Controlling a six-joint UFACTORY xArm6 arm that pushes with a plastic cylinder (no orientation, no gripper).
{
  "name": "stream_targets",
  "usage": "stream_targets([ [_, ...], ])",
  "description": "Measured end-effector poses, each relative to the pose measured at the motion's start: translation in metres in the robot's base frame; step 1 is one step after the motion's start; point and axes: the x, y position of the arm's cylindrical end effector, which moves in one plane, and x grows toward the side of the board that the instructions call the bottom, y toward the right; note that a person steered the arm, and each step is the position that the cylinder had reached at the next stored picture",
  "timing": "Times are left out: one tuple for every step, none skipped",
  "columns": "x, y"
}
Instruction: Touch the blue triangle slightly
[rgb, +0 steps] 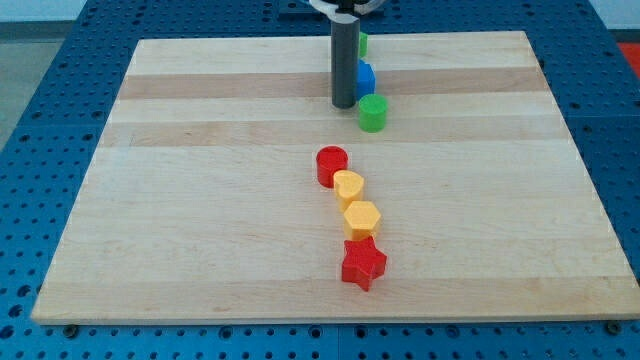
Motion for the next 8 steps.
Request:
stream_targets([
  [-0.008,-0.008],
  [-0.008,-0.012],
  [-0.010,-0.020],
  [-0.023,-0.020],
  [-0.042,-0.019],
  [-0.050,-0.019],
  [-0.050,-0.018],
  [-0.050,-0.016],
])
